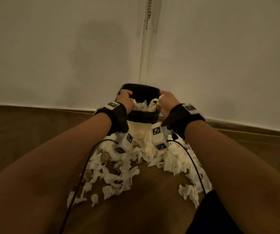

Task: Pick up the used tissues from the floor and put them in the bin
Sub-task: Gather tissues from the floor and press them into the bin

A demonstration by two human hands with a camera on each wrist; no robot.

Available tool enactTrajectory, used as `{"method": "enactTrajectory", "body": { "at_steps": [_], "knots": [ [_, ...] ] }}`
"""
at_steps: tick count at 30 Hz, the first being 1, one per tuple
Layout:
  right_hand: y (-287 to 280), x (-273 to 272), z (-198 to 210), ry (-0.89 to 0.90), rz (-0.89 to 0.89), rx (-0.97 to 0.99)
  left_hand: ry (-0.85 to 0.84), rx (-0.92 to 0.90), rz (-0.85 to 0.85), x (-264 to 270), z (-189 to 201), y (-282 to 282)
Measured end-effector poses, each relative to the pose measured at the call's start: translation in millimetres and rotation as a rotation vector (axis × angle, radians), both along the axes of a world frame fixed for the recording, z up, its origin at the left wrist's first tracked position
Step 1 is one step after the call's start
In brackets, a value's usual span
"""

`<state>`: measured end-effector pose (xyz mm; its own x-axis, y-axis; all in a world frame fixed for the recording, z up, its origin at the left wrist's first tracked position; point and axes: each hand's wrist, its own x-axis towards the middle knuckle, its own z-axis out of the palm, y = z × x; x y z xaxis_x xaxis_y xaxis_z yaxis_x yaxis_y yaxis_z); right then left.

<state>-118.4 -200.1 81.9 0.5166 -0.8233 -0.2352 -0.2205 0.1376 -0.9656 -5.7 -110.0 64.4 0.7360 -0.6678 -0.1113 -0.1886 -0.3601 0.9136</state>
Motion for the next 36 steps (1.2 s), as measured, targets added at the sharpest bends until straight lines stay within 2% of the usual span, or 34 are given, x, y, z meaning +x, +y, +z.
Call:
{"method": "enactTrajectory", "body": {
  "at_steps": [4,8,11,14,17,19,21,26,29,32,36],
  "knots": [
    [-8.5,4.2,-13.8,0.03,-0.121,-0.2,-0.011,-0.143,0.0,7.1,-0.1,-8.2],
    [-14.9,9.8,-23.7,0.064,-0.229,-0.263,-0.258,-0.057,-0.002,23.0,-5.6,-11.8],
    [-22.4,11.2,-28.9,0.188,-0.215,-0.451,-0.275,-0.043,-0.01,23.2,-14.0,-17.5],
    [-21.3,15.3,-31.7,0.271,-0.133,-0.58,-0.309,0.024,-0.095,20.4,-21.5,-24.3],
    [-17.5,19.5,-33.8,0.394,0.086,-0.635,-0.347,0.126,-0.203,22.4,-29.4,-30.3],
    [-16.5,19.0,-36.2,0.452,0.206,-0.636,-0.303,0.148,-0.229,24.3,-35.2,-31.0],
    [-15.6,15.7,-37.8,0.426,0.22,-0.596,-0.273,0.114,-0.211,25.6,-38.6,-29.6],
    [-16.7,11.7,-36.9,0.223,0.047,-0.473,-0.187,-0.093,-0.087,27.2,-41.1,-17.2],
    [-16.0,9.4,-38.6,0.216,-0.062,-0.494,-0.066,-0.199,-0.043,24.0,-43.7,-0.4],
    [-8.9,6.5,-45.7,0.237,-0.109,-0.56,0.032,-0.191,0.0,19.7,-53.6,22.1],
    [11.0,8.5,-62.0,0.247,-0.156,-0.546,0.075,-0.056,0.004,7.5,-85.8,60.8]
  ]
}}
